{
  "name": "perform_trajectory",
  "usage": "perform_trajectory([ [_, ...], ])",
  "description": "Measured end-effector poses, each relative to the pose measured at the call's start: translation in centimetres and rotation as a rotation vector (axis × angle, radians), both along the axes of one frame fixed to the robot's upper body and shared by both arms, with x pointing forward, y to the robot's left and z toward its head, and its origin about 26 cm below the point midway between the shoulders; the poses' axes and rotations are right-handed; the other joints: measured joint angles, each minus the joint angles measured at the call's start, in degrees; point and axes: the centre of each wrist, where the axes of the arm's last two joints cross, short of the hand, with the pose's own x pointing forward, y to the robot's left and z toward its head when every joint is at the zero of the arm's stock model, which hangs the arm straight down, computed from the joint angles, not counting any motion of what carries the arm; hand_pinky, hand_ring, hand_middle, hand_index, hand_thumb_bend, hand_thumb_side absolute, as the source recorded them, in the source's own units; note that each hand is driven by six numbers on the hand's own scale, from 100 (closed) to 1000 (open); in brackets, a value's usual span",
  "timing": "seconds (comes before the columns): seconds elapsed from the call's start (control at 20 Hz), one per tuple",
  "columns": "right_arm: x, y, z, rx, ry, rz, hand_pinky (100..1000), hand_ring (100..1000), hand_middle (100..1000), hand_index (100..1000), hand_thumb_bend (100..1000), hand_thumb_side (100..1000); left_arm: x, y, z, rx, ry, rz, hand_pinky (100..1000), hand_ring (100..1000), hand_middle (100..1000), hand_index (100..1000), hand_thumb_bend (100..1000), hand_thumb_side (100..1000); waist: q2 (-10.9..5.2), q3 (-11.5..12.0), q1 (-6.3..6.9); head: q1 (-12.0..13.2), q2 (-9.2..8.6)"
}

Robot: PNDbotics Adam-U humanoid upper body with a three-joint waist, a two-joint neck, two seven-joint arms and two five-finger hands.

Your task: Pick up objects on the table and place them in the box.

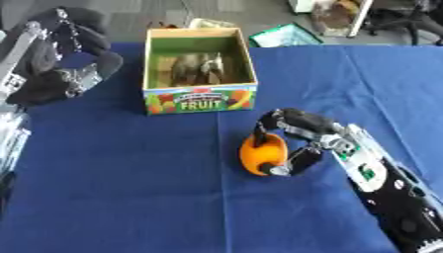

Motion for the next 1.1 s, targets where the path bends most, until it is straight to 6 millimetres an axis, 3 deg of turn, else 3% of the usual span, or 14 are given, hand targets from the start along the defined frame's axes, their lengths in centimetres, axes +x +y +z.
perform_trajectory([
  [0.05,0.0,0.0,0.1,-0.002,-0.014,0.005,767,628,307,453,146,100,0.0,0.0,0.0,-0.001,0.001,-0.001,656,631,628,753,610,361,0.00,0.01,-0.04,0.00,0.00],
  [0.15,0.1,0.1,0.3,0.000,-0.044,0.019,762,620,290,438,175,100,0.0,0.0,0.0,-0.003,0.003,-0.002,656,631,627,753,610,360,0.00,0.12,-0.02,-0.01,0.00],
  [0.35,0.6,0.1,1.5,0.041,-0.108,0.050,750,599,250,401,141,100,0.0,0.0,0.0,-0.007,0.002,-0.005,655,629,625,752,610,357,0.00,0.39,-0.02,-0.02,0.00],
  [0.6,1.9,-0.7,5.5,0.132,-0.203,0.067,739,589,246,400,195,100,-0.1,-0.3,0.0,-0.020,0.002,-0.018,654,627,621,752,609,358,0.00,1.35,-0.16,-0.18,-0.02],
  [0.75,2.6,-1.2,7.9,0.179,-0.253,0.064,733,583,243,398,184,100,0.1,-0.7,0.1,-0.032,0.004,-0.038,654,626,621,752,609,358,0.09,2.56,-0.20,-0.55,-0.22],
  [0.8,2.9,-1.5,8.3,0.192,-0.262,0.058,729,579,246,402,144,100,0.1,-0.9,0.2,-0.035,0.001,-0.046,654,626,621,753,609,357,0.24,3.00,-0.20,-0.65,-0.39],
  [0.9,3.3,-2.0,9.0,0.215,-0.275,0.040,726,578,250,408,191,100,0.2,-1.3,0.4,-0.040,-0.004,-0.067,652,624,620,753,606,353,0.74,4.17,-0.20,-1.11,-0.69],
  [1.05,4.0,-2.7,9.8,0.247,-0.289,0.010,721,579,254,414,143,100,0.3,-2.1,0.9,-0.053,-0.016,-0.104,651,622,618,752,608,359,1.50,6.04,-0.21,-2.09,-1.66],
  [1.1,4.3,-2.9,10.0,0.257,-0.293,-0.003,719,579,253,414,166,100,0.4,-2.3,1.1,-0.057,-0.018,-0.117,650,622,618,752,608,359,1.78,6.67,-0.23,-2.48,-2.03],
])
